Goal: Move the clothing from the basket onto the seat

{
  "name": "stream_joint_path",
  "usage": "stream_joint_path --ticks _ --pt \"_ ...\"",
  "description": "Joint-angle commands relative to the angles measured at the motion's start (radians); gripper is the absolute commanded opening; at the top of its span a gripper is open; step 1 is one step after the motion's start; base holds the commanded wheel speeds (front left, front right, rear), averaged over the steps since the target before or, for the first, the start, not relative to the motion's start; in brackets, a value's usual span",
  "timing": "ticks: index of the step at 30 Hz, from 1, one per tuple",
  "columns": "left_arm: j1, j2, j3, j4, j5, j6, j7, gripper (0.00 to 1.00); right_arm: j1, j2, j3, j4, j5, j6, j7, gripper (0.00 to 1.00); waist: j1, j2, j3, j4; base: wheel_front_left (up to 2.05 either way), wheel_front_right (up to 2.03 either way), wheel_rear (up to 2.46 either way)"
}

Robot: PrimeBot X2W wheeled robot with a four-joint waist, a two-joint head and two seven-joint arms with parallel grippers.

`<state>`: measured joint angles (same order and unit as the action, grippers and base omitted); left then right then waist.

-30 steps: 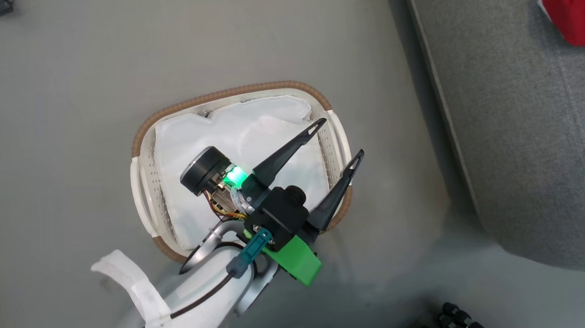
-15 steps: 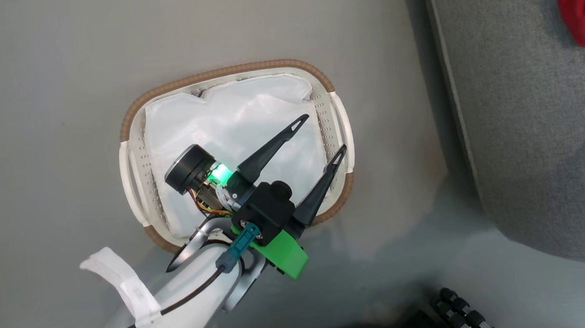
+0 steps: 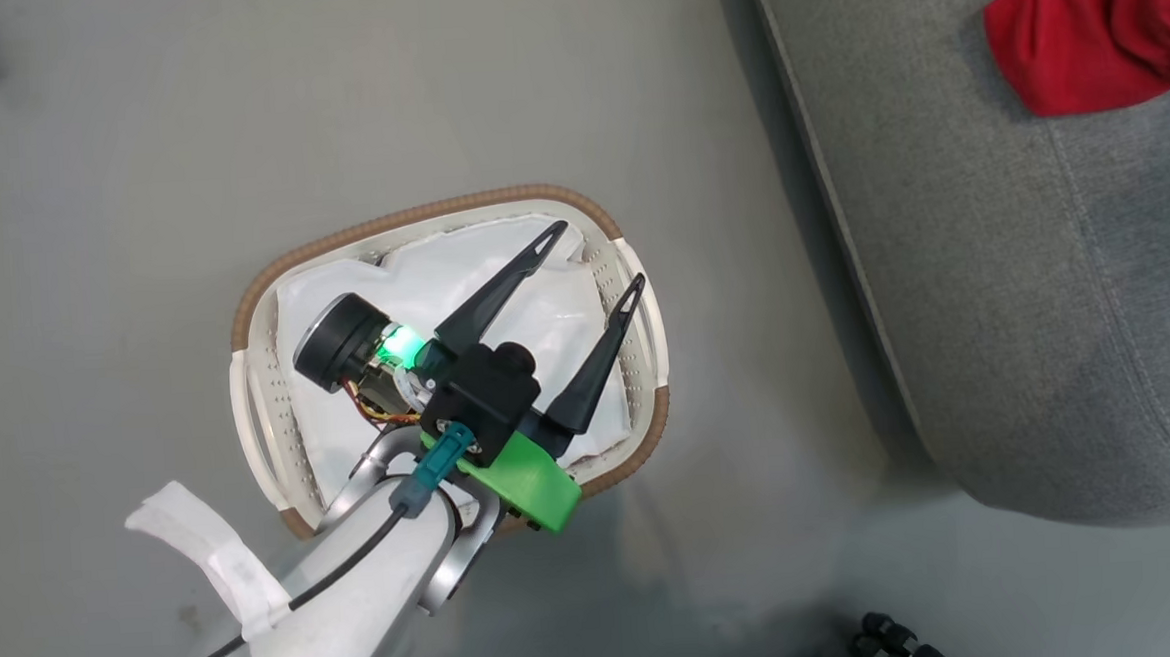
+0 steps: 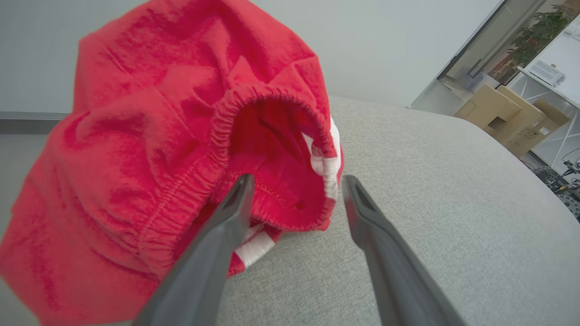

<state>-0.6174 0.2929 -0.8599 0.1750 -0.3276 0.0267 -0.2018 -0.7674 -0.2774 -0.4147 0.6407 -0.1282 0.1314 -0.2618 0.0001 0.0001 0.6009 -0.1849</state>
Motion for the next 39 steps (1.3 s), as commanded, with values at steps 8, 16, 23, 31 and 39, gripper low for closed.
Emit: stream_joint_path --ticks 8,16,23,31,39 --pt "0.044 -0.021 0.035 0.069 -0.056 0.008 -0.041 1.0 0.069 0.022 0.042 -0.07 0.005 -0.001 -0.005 1.0 -0.0001 -0.0001 -0.145 -0.014 0.0 0.0 0.0" --pt "0.094 -0.063 0.096 0.131 -0.096 0.018 -0.064 1.0 0.06 0.008 0.1 -0.067 0.019 -0.001 -0.004 1.0 -0.0001 -0.0001 -0.255 0.045 0.0 0.0 0.0" --pt "0.19 -0.102 0.22 0.076 -0.099 0.011 -0.062 1.0 0.1 0.042 0.188 -0.06 0.057 -0.001 -0.003 1.0 -0.0001 -0.0001 -0.34 0.122 0.0 0.0 0.0" --pt "0.317 -0.129 0.386 0.043 -0.063 0.009 -0.062 1.0 0.202 0.123 0.273 -0.093 0.112 -0.001 -0.004 1.0 -0.0001 -0.0001 -0.402 0.192 0.0 0.0 0.0" --pt "0.435 -0.162 0.534 0.06 -0.04 0.011 -0.062 1.0 0.373 0.197 0.326 -0.19 0.149 -0.001 -0.004 1.0 -0.0001 -0.0001 -0.446 0.237 0.0 0.0 0.0"
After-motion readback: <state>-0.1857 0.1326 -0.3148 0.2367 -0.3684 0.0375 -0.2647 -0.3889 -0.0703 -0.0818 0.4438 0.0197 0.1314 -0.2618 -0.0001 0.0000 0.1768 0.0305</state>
